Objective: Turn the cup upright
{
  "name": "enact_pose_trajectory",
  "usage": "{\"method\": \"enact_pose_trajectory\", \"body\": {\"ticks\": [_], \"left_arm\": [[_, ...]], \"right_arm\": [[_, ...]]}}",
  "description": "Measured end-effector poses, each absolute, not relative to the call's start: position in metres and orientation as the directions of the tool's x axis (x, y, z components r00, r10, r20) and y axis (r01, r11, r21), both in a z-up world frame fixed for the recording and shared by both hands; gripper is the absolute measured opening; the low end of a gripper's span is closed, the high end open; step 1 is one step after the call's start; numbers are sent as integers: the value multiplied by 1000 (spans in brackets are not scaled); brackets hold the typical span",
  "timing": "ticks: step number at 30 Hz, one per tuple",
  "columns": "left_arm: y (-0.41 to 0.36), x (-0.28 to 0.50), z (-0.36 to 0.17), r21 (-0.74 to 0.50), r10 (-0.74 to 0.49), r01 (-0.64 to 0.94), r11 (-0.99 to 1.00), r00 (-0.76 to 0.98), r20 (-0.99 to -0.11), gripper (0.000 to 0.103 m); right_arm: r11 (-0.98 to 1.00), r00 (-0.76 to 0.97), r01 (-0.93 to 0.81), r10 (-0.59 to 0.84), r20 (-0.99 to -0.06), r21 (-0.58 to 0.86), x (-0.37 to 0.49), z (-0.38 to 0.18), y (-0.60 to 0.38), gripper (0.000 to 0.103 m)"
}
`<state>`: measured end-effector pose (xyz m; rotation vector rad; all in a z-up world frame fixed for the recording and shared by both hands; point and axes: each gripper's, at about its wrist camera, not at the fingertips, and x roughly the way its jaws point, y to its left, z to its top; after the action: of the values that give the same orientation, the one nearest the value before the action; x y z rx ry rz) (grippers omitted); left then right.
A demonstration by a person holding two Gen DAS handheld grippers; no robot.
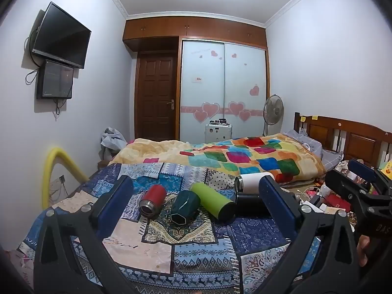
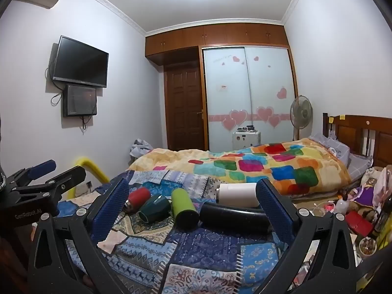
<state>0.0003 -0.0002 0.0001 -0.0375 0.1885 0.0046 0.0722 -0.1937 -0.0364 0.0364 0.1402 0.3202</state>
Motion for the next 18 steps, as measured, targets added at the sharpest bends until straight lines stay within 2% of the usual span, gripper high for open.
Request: {"method": "enact_pose_trajectory", "body": {"ticks": [18], "left_arm": [[-6,-6,4,-10,-11,10,1000,987,-161,103]], "right_arm": [[951,943,-302,308,-128,65,69,-37,-196,103]]}}
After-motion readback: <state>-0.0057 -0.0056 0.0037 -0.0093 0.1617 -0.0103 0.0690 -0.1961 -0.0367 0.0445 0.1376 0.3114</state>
